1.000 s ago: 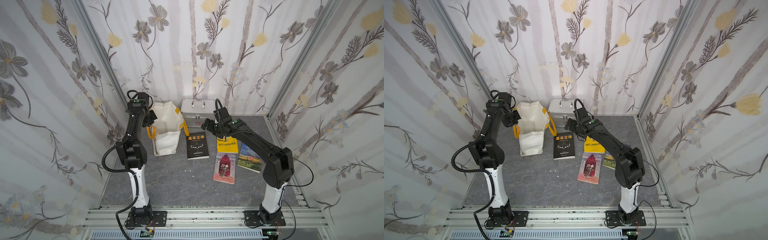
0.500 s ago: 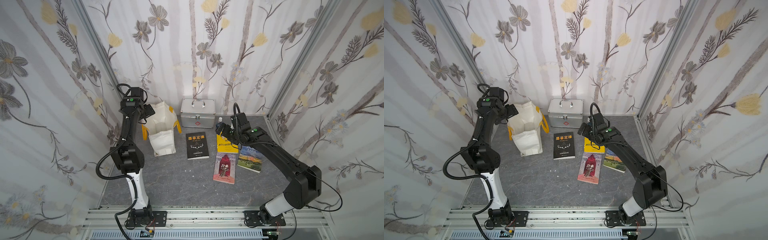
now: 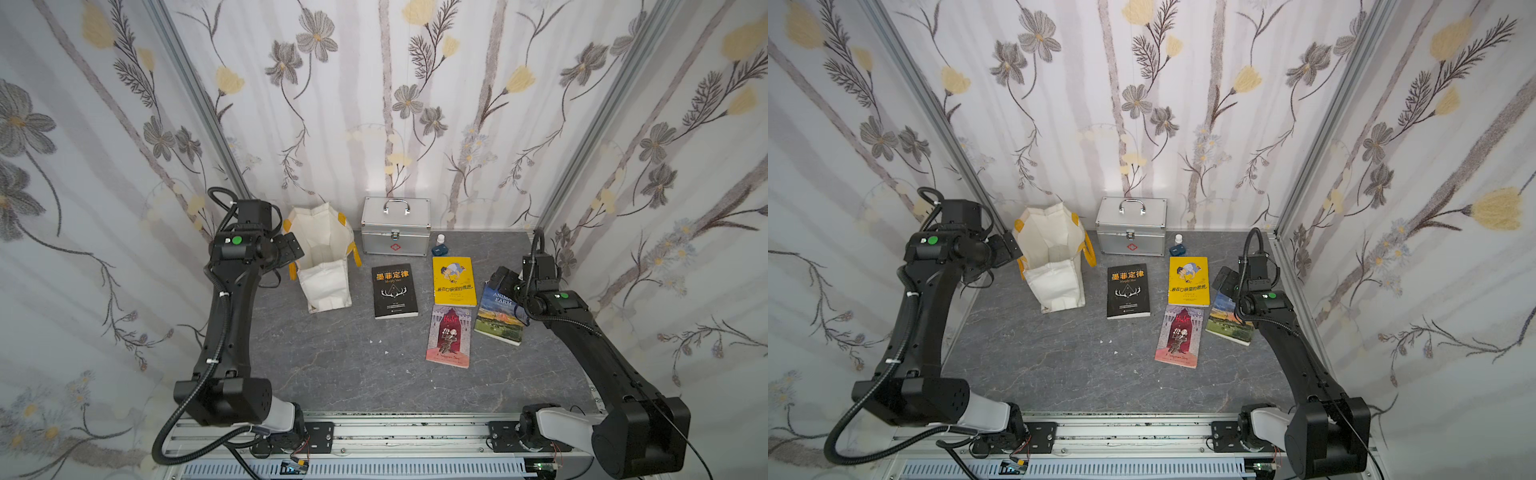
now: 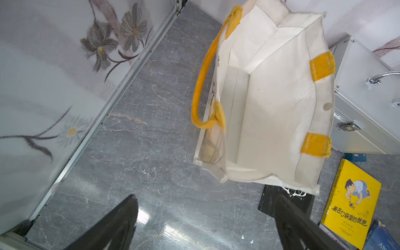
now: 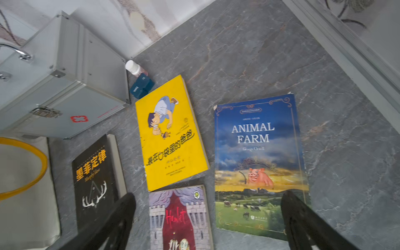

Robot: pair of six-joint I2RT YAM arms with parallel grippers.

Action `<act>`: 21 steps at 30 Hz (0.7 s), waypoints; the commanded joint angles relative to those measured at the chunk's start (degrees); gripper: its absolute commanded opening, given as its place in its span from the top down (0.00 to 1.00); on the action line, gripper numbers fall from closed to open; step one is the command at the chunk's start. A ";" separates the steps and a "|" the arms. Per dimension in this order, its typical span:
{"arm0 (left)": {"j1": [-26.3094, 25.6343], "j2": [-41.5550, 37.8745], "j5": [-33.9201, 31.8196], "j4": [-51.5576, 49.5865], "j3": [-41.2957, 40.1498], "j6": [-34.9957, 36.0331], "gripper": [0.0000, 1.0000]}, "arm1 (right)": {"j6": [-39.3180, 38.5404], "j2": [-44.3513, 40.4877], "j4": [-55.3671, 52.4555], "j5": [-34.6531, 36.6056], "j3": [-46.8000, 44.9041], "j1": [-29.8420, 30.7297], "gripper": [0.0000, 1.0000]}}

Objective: Take out the books from the canvas bag
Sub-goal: Reset both arms

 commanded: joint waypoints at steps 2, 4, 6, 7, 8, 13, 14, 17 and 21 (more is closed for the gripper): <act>-0.07 -10.74 1.55 9.04 -15.82 1.50 0.00 | -7.22 -4.63 14.17 -3.31 -10.03 -2.97 0.00; -0.06 -15.08 2.11 13.27 -23.34 1.91 0.00 | -8.41 -6.88 19.48 -3.17 -15.34 -3.66 0.00; -0.11 -18.47 2.12 18.01 -30.59 2.35 0.00 | -9.59 -8.36 24.00 -2.09 -19.10 -4.10 0.00; -0.07 -20.00 1.69 20.83 -34.29 2.70 0.00 | -10.23 -8.92 26.12 -1.39 -20.76 -4.30 0.00; -0.07 -21.77 1.45 25.07 -38.64 3.19 0.00 | -11.03 -9.33 28.39 -0.74 -22.28 -4.53 0.00; -0.11 -27.29 -2.11 54.23 -59.18 10.14 0.00 | -17.05 -9.11 38.68 3.34 -26.85 -5.01 0.00; -0.07 -27.18 -1.15 62.30 -63.23 12.58 0.00 | -18.70 -8.57 41.90 3.79 -27.75 -5.09 0.00; -0.10 -22.88 -3.33 84.46 -73.00 14.30 0.00 | -23.68 -6.31 54.92 3.96 -31.85 -5.07 0.00; -0.07 -12.70 -3.56 90.61 -73.14 13.46 0.00 | -25.78 -1.29 68.83 6.30 -35.06 -5.70 0.00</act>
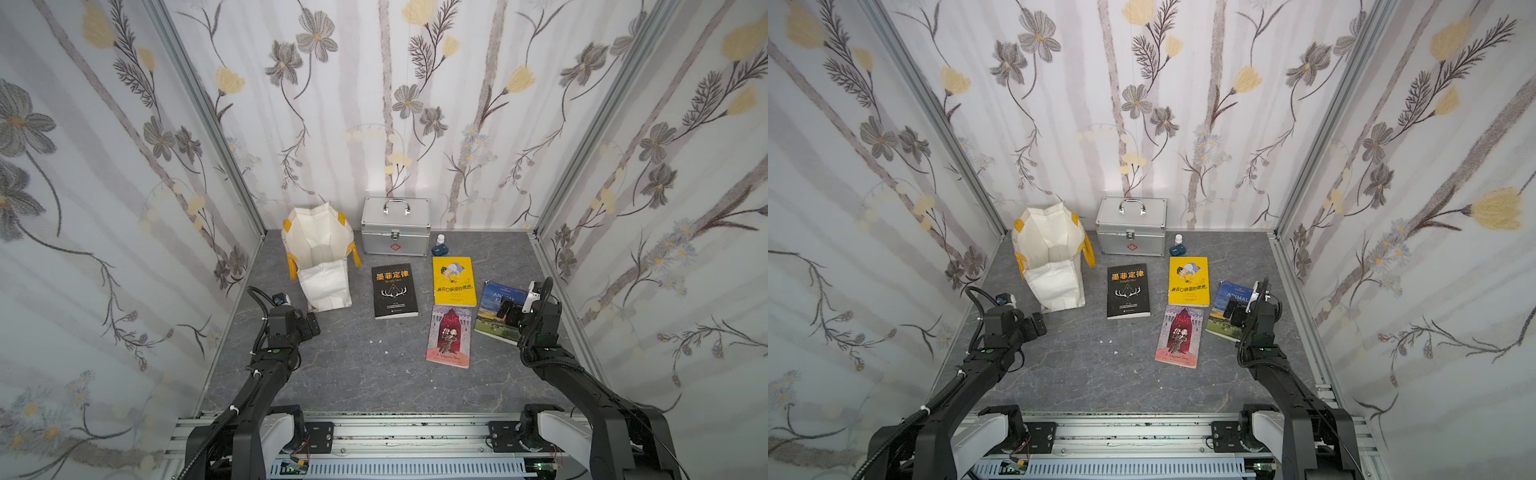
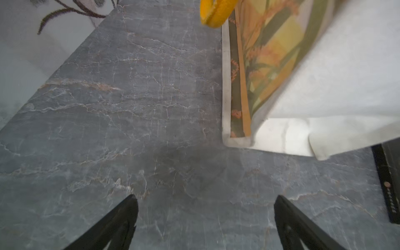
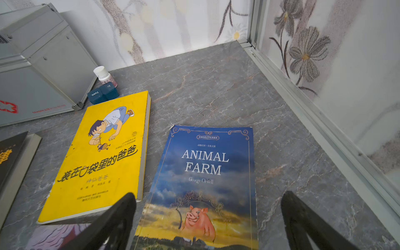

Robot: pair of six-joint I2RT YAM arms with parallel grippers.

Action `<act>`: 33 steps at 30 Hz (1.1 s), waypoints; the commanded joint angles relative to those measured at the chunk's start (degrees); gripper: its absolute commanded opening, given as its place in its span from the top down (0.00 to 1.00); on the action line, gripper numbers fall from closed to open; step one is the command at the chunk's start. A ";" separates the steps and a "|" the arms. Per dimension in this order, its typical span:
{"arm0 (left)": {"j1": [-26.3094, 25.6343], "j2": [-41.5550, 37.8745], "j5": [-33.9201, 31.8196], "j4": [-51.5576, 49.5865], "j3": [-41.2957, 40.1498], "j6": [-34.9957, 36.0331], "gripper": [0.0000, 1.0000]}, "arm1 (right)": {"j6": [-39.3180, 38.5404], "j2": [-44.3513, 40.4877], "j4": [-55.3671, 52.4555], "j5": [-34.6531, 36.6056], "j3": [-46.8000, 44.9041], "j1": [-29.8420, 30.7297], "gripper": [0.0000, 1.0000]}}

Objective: Take out the books from the canvas bag
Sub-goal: Reset both arms

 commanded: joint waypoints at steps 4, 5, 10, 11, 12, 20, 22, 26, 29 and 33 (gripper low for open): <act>0.02 11.40 -1.14 28.89 -1.05 1.42 0.00 | -3.77 7.12 24.14 1.78 1.08 -0.95 0.00; 0.08 13.05 -0.82 31.38 -0.82 1.38 0.00 | -3.72 8.63 25.71 1.74 1.84 -0.96 0.00; 0.11 19.71 3.38 31.05 4.33 5.73 0.00 | -4.04 12.59 25.97 1.41 4.25 -1.04 0.00; 0.10 22.20 3.05 35.28 3.46 5.97 0.00 | -4.06 12.45 28.33 1.13 2.91 -1.02 0.00; 0.11 24.87 3.10 39.90 2.23 5.92 0.00 | -4.23 11.83 31.03 0.61 1.23 -1.04 0.00; -0.46 27.46 2.52 48.24 -0.88 6.32 0.00 | -5.95 12.79 48.57 -2.29 -8.28 -0.78 0.00; -0.50 27.78 3.78 46.38 0.54 6.95 0.00 | -5.76 13.75 47.38 -2.17 -6.79 -0.84 0.00; -0.85 27.22 10.59 42.81 1.61 10.05 0.00 | -5.67 13.62 47.15 -1.89 -6.75 -0.86 0.00; -0.86 27.43 11.51 43.18 1.76 10.36 0.00 | -5.67 13.59 47.05 -1.85 -6.75 -0.86 0.00; -0.93 27.92 11.30 42.87 2.19 10.44 0.00 | -5.65 13.73 46.95 -1.85 -6.65 -0.80 0.00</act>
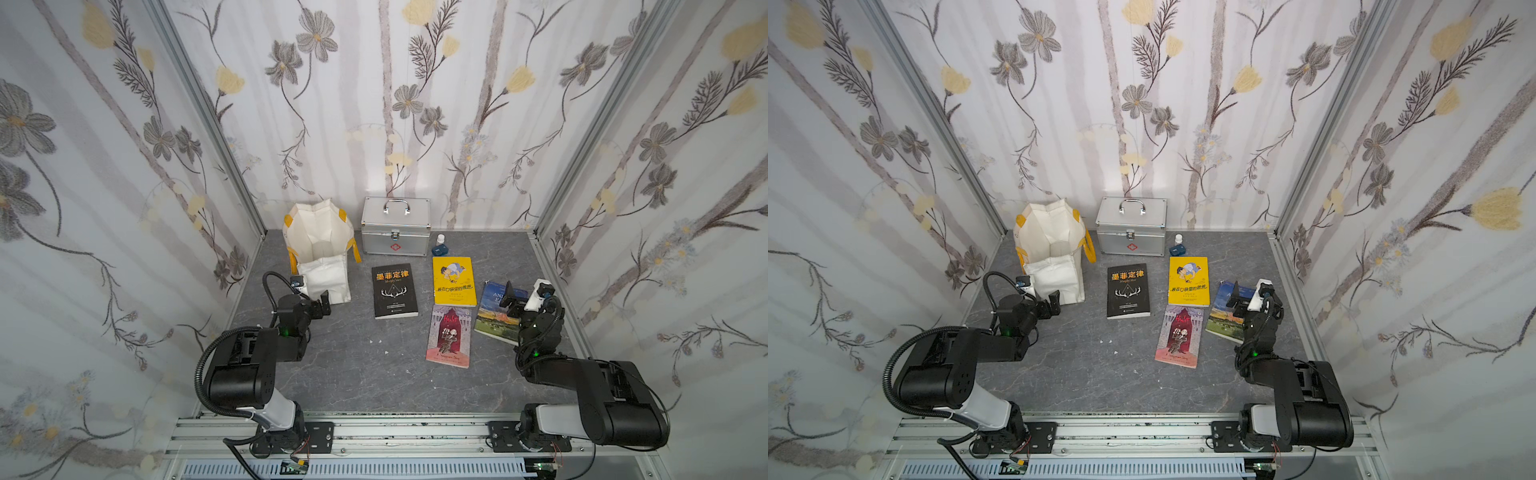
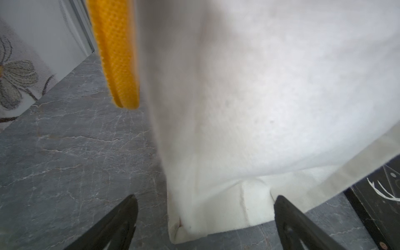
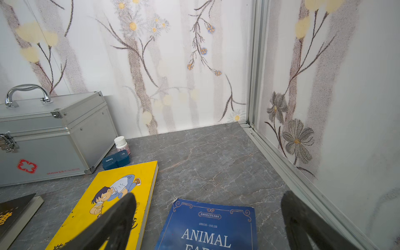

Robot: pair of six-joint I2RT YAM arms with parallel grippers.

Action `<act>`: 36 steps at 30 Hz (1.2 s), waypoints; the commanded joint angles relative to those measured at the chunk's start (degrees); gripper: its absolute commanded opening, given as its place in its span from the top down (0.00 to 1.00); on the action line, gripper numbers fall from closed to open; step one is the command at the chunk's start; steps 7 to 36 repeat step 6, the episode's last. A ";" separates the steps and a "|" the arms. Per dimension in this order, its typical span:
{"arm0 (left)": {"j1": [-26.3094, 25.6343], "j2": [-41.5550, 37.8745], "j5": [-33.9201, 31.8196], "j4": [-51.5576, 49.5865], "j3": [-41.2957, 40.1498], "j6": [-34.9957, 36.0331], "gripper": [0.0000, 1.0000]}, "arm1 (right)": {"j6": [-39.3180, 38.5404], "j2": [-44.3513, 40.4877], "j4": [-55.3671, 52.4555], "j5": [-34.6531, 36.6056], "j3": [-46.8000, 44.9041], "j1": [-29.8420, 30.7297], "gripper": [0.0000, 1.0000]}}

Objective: Take out the books from the canvas bag
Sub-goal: Reset both arms

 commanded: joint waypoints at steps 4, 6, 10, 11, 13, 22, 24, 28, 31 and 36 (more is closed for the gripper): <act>0.08 0.17 1.43 0.32 0.55 1.05 0.00 | -0.73 0.18 2.31 -0.58 0.34 -0.03 0.00; 0.08 -0.28 1.20 0.93 -0.12 0.98 0.00 | -0.78 0.14 2.46 -0.60 0.25 -0.03 0.00; 0.08 -0.28 1.20 0.93 -0.12 0.98 0.00 | -0.78 0.14 2.46 -0.60 0.25 -0.03 0.00; 0.08 -0.28 1.20 0.93 -0.12 0.98 0.00 | -0.78 0.14 2.46 -0.60 0.25 -0.03 0.00; 0.08 -0.28 1.20 0.93 -0.12 0.98 0.00 | -0.78 0.14 2.46 -0.60 0.25 -0.03 0.00; 0.08 -0.28 1.20 0.93 -0.12 0.98 0.00 | -0.78 0.14 2.46 -0.60 0.25 -0.03 0.00; 0.08 -0.28 1.20 0.93 -0.12 0.98 0.00 | -0.78 0.14 2.46 -0.60 0.25 -0.03 0.00; 0.08 -0.28 1.20 0.93 -0.12 0.98 0.00 | -0.78 0.14 2.46 -0.60 0.25 -0.03 0.00; 0.08 -0.28 1.20 0.93 -0.12 0.98 0.00 | -0.78 0.14 2.46 -0.60 0.25 -0.03 0.00; 0.08 -0.28 1.20 0.93 -0.12 0.98 0.00 | -0.78 0.14 2.46 -0.60 0.25 -0.03 0.00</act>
